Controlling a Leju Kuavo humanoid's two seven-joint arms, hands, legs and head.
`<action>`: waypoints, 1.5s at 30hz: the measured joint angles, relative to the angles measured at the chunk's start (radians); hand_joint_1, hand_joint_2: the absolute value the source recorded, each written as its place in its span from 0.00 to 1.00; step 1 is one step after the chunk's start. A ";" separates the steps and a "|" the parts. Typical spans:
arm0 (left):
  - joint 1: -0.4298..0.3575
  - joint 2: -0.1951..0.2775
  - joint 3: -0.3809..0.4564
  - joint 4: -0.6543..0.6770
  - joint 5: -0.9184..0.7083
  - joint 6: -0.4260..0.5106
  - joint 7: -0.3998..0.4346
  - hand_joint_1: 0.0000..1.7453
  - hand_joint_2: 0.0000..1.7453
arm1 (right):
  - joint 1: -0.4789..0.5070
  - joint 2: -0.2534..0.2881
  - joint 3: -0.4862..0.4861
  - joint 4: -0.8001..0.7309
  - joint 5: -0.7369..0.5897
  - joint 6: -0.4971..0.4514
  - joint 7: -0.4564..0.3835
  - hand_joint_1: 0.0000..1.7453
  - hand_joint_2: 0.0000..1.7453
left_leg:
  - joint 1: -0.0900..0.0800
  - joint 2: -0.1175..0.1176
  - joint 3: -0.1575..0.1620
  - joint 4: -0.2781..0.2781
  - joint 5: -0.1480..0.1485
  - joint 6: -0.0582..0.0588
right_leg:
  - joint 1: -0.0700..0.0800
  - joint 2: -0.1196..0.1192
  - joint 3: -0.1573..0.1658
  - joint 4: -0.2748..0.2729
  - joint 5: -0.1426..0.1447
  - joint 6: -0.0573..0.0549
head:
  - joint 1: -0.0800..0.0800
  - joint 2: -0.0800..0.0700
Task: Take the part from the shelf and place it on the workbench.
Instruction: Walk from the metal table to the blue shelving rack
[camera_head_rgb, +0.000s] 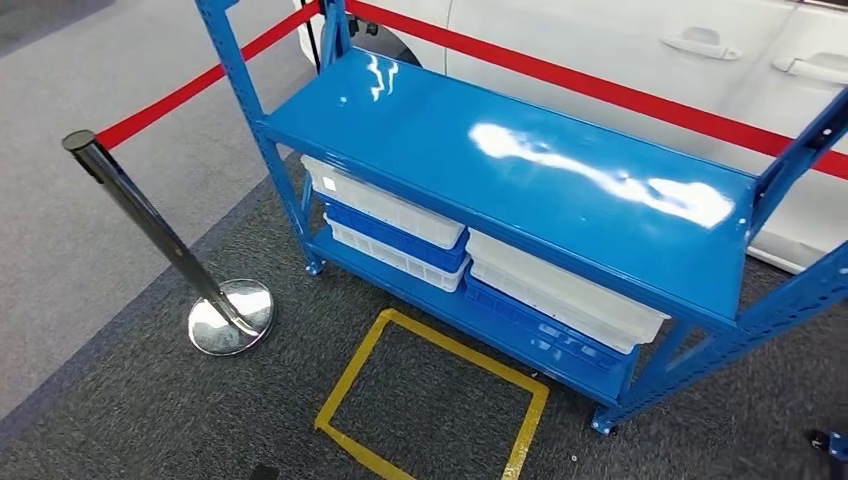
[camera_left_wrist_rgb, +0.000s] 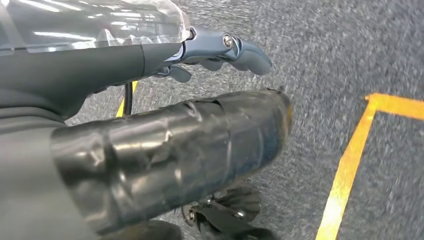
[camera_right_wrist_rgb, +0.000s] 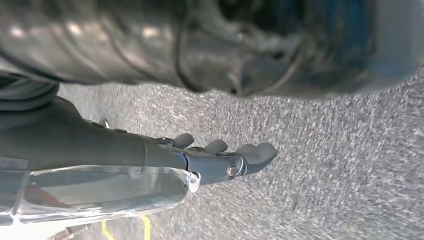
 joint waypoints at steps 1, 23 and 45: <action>0.002 0.000 0.000 0.000 0.000 0.000 0.000 0.00 0.00 | 0.000 0.000 0.000 0.000 0.000 0.000 0.000 0.00 0.00 | 0.000 -0.003 -0.024 0.044 -0.008 0.000 | 0.001 0.014 0.000 0.001 0.000 -0.001 | 0.000 0.000; -0.002 0.001 0.000 0.000 -0.008 -0.009 0.002 0.00 0.00 | 0.006 -0.001 -0.001 0.000 0.011 0.024 0.039 0.00 0.00 | 0.003 0.053 0.086 -0.237 0.143 0.015 | -0.009 -0.031 -0.006 0.011 -0.013 0.048 | 0.005 0.000; 0.002 0.003 0.000 0.000 -0.012 -0.011 0.002 0.00 0.00 | 0.003 0.004 -0.001 0.000 0.018 0.031 0.060 0.00 0.00 | 0.004 -0.012 0.065 -0.226 0.157 0.024 | -0.002 0.006 -0.022 0.075 -0.054 0.037 | 0.004 0.000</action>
